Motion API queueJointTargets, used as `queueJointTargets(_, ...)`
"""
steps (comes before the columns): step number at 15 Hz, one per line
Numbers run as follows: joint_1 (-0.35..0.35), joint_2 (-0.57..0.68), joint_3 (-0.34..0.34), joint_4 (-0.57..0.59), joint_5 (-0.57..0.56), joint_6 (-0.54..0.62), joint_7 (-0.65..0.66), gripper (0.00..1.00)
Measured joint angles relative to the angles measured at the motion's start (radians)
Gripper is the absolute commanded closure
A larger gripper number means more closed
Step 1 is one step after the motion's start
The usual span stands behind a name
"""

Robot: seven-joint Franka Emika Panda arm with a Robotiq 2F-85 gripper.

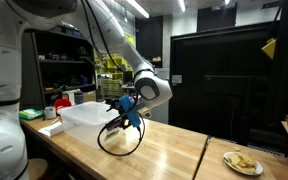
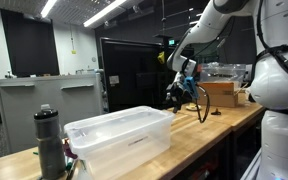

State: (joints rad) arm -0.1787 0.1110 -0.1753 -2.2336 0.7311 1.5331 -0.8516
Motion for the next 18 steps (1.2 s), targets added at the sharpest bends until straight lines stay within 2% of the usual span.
queueJointTargets(2,0.005,0.012,0.008,-0.007,0.054,0.057,-0.001,0.0)
queueJointTargets(8,0.039,0.018,0.052,-0.036,0.291,0.329,-0.008,0.0)
queueJointTargets(12,0.055,0.018,0.068,-0.037,0.349,0.431,-0.009,0.0)
queueJointTargets(14,0.058,0.018,0.072,-0.037,0.354,0.456,-0.009,0.26)
queueJointTargets(16,0.06,0.018,0.075,-0.037,0.354,0.472,-0.009,0.39)
queueJointTargets(18,0.06,0.018,0.077,-0.037,0.354,0.482,-0.009,0.57)
